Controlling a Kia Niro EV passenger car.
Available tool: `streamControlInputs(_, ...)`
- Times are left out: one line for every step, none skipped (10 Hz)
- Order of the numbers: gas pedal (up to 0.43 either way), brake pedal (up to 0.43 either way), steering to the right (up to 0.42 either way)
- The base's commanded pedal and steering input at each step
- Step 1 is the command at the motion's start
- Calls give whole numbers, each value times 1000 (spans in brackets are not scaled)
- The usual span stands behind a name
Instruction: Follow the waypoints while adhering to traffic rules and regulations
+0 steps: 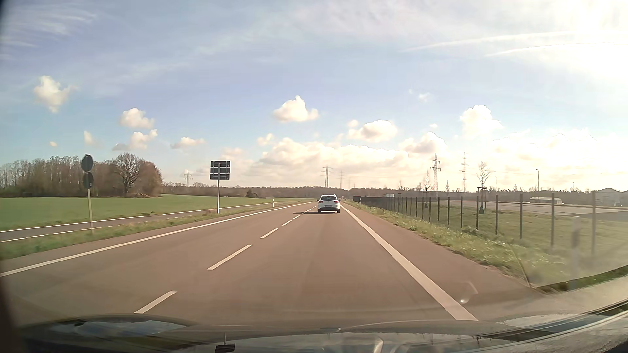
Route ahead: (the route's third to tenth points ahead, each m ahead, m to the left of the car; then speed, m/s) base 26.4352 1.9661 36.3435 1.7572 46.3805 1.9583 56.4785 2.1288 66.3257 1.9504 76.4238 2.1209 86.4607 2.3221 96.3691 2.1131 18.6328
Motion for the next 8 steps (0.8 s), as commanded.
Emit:
streamControlInputs(299,0,-1)
streamControlInputs(299,0,-1)
streamControlInputs(299,0,-1)
streamControlInputs(299,0,-1)
streamControlInputs(299,0,-1)
streamControlInputs(299,0,-1)
streamControlInputs(299,0,-1)
streamControlInputs(299,0,-1)
